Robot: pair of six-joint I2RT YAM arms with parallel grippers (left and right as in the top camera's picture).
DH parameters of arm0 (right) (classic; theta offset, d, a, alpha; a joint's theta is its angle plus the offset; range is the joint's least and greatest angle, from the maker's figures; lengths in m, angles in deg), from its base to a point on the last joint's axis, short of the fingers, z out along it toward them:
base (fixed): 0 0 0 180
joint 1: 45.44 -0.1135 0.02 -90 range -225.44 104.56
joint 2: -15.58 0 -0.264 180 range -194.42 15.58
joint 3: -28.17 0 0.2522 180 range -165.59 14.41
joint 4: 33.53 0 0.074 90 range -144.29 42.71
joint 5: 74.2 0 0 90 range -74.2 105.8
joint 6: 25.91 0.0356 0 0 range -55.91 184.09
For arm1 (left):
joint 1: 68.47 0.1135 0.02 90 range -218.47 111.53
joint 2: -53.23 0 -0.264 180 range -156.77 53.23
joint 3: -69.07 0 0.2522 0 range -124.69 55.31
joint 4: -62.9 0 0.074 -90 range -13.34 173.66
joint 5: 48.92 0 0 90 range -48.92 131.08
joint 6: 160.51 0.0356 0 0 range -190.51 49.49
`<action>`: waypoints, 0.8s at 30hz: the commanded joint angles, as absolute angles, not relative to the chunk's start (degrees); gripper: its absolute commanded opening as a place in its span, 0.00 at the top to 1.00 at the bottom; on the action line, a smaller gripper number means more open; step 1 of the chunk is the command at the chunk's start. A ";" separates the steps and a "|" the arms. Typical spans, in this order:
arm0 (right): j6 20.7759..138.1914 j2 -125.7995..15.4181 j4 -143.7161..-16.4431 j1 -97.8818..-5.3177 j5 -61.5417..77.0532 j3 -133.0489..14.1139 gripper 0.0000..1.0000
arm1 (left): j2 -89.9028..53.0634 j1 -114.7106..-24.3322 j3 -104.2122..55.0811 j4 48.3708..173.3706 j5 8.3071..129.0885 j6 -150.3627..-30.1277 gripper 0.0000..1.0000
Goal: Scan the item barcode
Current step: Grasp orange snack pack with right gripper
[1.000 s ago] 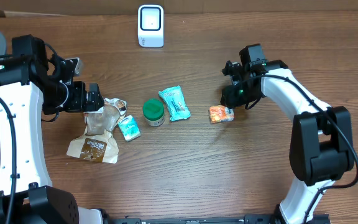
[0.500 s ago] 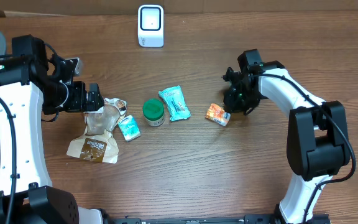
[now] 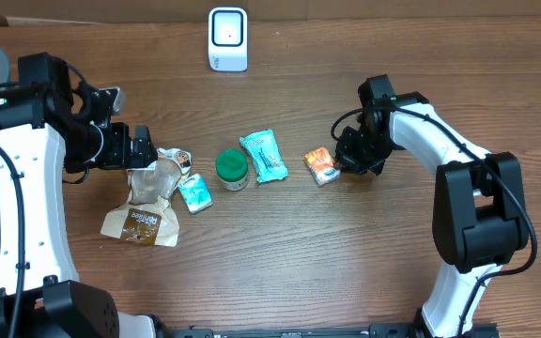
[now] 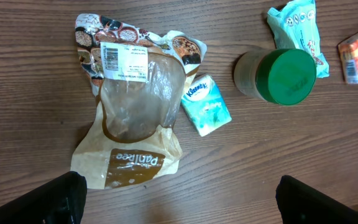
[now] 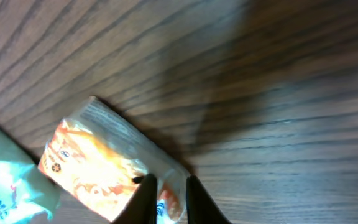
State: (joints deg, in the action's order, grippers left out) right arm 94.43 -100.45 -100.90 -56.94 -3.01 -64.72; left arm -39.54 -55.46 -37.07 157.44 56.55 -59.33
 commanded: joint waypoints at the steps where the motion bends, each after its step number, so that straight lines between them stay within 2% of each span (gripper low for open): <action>1: 81.58 -100.55 -102.84 -56.57 -6.37 -67.96 0.80 | -39.78 -55.37 -37.09 157.37 57.20 -57.82 0.01; 5: 68.90 -100.55 -104.66 -56.55 -6.35 -68.77 0.68 | -39.78 -55.37 -37.09 157.39 57.20 -57.82 0.00; 9: 62.19 -100.60 -104.00 -56.73 -6.37 -67.92 0.64 | -39.78 -55.39 -37.09 157.37 57.22 -57.82 0.00; 20: 60.82 -101.21 -97.47 -56.73 -6.90 -62.25 0.66 | -39.78 -55.41 -37.09 157.39 57.20 -57.82 0.00; 24: 60.58 -102.85 -97.27 -56.73 -9.04 -61.01 0.70 | -39.78 -55.37 -37.09 157.39 57.20 -57.82 0.00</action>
State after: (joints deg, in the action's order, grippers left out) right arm 61.69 -101.04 -97.49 -56.73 -7.03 -62.12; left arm -39.54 -55.46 -37.07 157.44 56.55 -59.33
